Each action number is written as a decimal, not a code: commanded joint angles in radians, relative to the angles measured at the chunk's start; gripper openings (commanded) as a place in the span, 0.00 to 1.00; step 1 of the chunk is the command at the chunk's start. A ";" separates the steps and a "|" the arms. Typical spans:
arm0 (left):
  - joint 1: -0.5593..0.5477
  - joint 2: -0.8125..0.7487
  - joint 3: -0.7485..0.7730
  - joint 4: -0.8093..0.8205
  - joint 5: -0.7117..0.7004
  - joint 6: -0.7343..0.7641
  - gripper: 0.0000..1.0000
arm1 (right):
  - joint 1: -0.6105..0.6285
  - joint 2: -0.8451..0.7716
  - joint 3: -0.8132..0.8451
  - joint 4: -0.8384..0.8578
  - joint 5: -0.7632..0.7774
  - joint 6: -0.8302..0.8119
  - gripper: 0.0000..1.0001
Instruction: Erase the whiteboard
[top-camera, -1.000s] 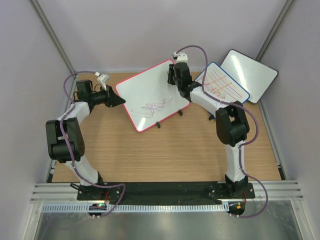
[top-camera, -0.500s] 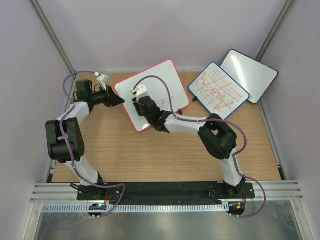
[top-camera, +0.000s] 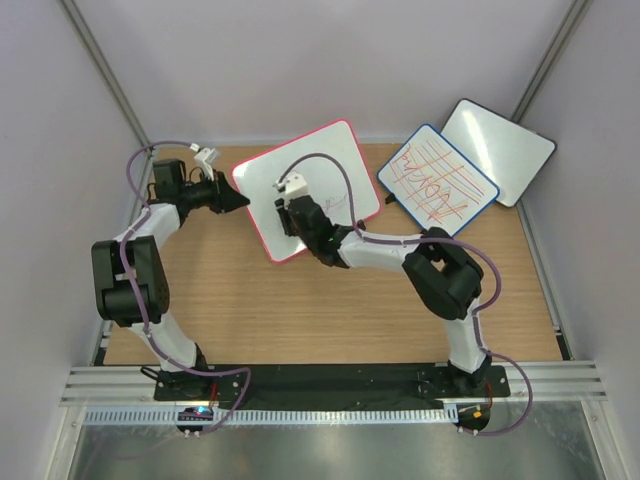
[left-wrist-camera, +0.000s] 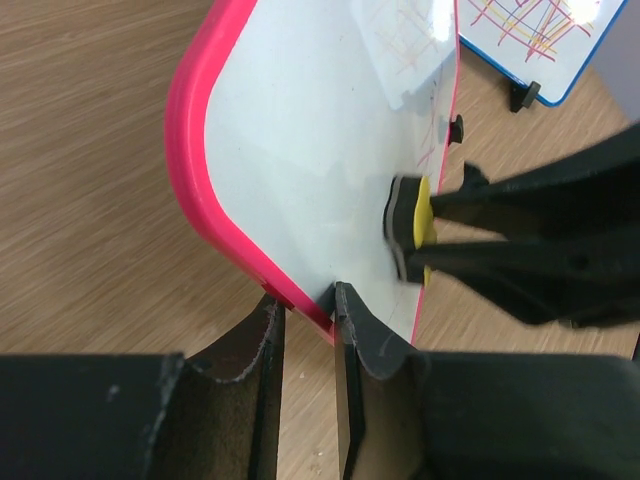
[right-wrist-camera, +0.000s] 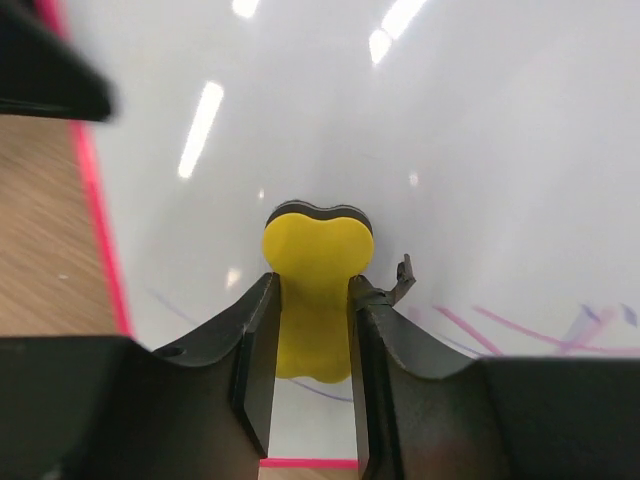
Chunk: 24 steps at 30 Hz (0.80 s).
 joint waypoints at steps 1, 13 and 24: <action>-0.014 -0.052 0.015 0.005 -0.007 0.110 0.00 | -0.125 -0.077 -0.127 -0.040 0.141 0.029 0.01; -0.014 -0.043 0.018 -0.007 -0.015 0.123 0.00 | -0.276 -0.123 -0.219 -0.036 0.134 0.065 0.01; -0.026 -0.042 0.023 -0.007 -0.013 0.114 0.00 | 0.016 -0.017 -0.087 -0.013 0.097 0.012 0.01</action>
